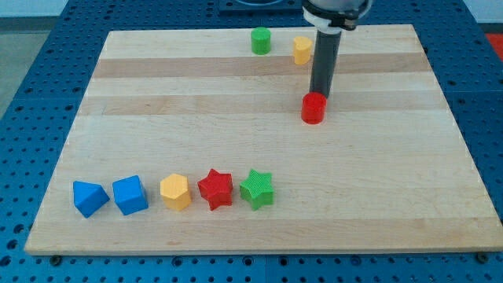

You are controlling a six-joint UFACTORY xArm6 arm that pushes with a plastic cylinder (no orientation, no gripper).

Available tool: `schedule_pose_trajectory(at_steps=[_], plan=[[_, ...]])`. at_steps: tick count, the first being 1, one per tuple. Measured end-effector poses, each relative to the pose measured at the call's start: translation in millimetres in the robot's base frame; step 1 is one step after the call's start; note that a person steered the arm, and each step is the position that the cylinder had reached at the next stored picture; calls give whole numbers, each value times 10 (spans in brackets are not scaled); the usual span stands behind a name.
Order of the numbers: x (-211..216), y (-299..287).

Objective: Push the red circle diagonal to the green star

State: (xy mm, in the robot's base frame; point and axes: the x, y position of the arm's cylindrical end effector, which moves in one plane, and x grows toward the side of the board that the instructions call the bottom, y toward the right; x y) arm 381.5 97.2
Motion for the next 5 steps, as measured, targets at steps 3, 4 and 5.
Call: schedule_pose_trajectory(at_steps=[3,4,5], plan=[[723,23],[649,-13],[447,-219]])
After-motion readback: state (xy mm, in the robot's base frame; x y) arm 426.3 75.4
